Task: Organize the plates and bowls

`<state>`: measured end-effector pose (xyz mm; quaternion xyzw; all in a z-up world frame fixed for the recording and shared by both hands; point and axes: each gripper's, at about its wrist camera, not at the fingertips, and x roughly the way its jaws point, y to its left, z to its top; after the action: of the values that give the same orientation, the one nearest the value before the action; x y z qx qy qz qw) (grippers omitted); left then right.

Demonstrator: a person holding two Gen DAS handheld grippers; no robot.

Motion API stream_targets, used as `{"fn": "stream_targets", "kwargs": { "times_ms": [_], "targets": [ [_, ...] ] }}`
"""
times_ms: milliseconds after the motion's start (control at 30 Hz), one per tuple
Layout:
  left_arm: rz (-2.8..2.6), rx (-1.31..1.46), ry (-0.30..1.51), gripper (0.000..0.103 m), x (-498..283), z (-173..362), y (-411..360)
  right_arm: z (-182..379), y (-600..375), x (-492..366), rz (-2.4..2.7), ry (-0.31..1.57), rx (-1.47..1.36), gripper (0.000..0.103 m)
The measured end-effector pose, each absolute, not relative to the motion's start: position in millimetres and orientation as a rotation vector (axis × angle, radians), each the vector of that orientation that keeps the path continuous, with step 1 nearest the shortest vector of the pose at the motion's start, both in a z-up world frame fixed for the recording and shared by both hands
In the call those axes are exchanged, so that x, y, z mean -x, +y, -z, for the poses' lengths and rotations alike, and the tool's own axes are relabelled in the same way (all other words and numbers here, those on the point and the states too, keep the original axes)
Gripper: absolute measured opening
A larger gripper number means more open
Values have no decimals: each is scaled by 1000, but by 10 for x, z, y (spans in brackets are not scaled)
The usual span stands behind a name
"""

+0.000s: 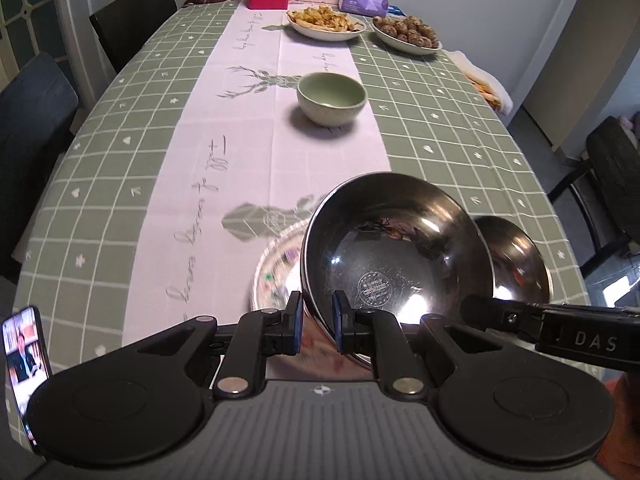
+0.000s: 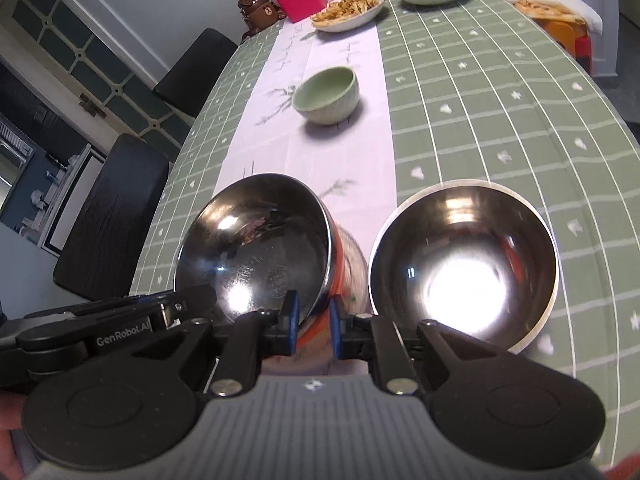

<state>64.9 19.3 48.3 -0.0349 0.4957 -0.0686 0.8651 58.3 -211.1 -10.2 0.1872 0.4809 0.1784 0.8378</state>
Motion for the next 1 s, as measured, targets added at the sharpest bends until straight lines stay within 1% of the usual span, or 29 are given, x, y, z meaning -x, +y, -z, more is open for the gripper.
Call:
{"fn": "stream_targets", "kwargs": {
  "times_ms": [233,567,1000],
  "targets": [
    [177,64,1028,16,-381,-590,132,30,-2175,-272,-379,1015,-373,14],
    [232,75,1038,16,-188,-628,-47,-78,-2361,38,-337,997,-352,14],
    [365,63,1057,17,-15,-560,-594,-129,-2904,392,-211,996,-373,13]
  ]
}}
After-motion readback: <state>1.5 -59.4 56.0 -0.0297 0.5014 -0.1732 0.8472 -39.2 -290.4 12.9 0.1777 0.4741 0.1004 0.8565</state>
